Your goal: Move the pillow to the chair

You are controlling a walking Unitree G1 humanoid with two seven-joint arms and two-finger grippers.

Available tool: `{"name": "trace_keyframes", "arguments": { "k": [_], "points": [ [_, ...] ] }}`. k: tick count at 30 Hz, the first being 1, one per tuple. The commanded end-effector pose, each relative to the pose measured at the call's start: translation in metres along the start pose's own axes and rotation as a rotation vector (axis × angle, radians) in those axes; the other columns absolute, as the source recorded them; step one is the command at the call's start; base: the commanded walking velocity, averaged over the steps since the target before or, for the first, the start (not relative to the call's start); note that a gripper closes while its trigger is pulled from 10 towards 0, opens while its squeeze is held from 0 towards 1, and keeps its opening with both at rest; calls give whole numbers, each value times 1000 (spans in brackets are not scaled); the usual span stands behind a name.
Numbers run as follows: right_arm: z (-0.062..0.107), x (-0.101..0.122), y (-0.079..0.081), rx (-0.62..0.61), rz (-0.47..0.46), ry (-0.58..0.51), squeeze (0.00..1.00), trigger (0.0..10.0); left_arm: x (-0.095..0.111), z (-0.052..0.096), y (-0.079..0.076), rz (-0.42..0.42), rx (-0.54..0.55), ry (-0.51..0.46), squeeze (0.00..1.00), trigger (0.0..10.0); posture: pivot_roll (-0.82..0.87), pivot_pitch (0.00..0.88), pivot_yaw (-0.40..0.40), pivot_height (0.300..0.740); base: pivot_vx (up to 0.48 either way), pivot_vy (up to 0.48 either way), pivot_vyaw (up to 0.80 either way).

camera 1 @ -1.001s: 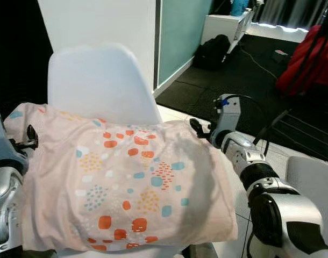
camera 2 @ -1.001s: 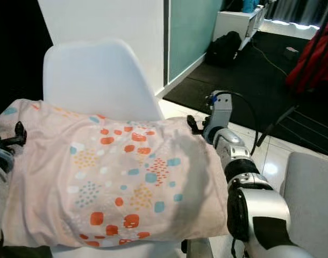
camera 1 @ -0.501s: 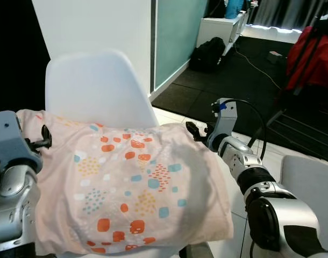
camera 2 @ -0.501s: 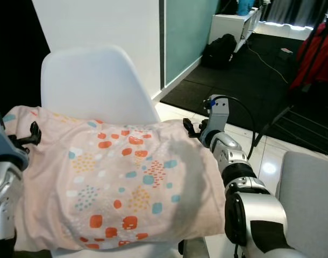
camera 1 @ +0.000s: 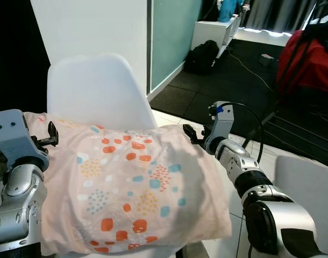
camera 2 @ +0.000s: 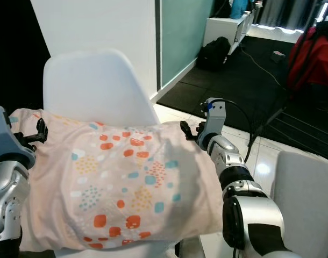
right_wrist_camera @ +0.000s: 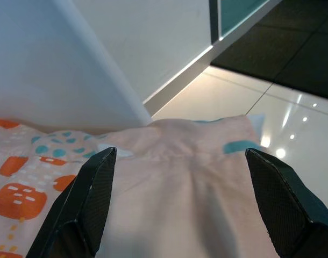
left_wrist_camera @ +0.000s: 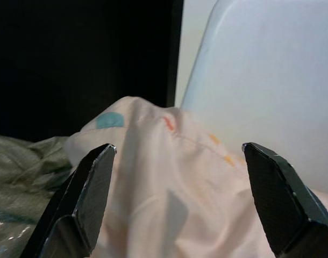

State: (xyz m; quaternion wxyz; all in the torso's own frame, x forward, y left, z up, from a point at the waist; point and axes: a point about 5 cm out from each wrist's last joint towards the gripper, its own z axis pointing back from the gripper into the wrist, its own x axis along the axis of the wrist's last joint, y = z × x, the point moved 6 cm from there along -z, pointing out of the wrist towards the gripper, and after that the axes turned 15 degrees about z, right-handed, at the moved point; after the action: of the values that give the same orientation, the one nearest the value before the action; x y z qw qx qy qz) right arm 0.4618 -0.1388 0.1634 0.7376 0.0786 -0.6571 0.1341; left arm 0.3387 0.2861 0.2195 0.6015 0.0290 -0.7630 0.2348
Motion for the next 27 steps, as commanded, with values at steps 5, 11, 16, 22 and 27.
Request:
{"name": "trace_keyframes", "arguments": {
  "k": [5,11,16,22,27],
  "points": [
    [4,-13,-3,-10,-2,29,0,10000,-17,5,9,-22,27,37,0,10000,-61,81,-56,608,0,0,0],
    [6,-20,-6,-19,-4,48,0,10000,-28,8,14,-38,41,75,0,10000,-61,83,-56,638,-80,0,0],
    [6,-20,-6,-20,-4,49,0,10000,-27,8,12,-30,34,65,0,10000,-61,83,-56,648,-384,0,0],
    [6,-21,-6,-22,-6,52,0,10000,-29,7,14,-25,40,67,0,10000,-62,83,-55,668,0,0,0],
    [8,-27,-7,-23,-6,64,0,10000,-33,9,17,-27,45,75,0,10000,-62,83,-54,683,0,0,0]
  ]
}}
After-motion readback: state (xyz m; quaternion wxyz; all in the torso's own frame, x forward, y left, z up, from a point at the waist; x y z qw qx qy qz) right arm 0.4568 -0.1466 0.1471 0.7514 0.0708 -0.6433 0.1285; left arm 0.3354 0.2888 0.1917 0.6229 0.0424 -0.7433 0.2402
